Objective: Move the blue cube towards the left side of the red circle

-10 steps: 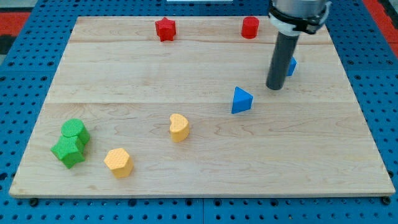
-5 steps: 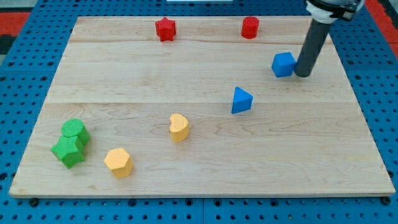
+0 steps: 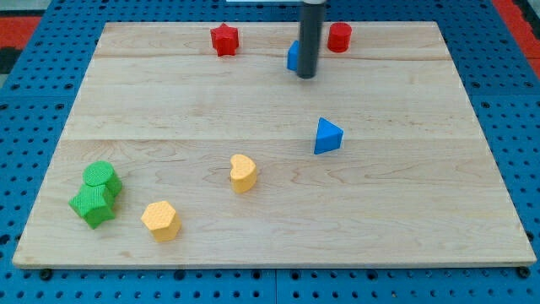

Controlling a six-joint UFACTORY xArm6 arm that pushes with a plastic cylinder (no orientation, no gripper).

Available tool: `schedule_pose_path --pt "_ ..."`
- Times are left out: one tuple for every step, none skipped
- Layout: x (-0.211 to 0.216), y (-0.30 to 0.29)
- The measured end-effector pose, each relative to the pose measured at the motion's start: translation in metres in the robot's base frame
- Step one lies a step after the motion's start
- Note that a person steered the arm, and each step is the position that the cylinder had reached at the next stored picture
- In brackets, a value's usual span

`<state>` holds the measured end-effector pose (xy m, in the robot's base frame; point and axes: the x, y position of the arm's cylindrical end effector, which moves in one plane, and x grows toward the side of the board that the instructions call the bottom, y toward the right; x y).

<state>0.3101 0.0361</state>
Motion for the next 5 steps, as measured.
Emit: schedule_pose_path --pt "-0.018 -0.007" --pt "-0.040 -0.006" --pt "-0.043 0.005" --pt "-0.043 0.018" --pt "-0.043 0.033"
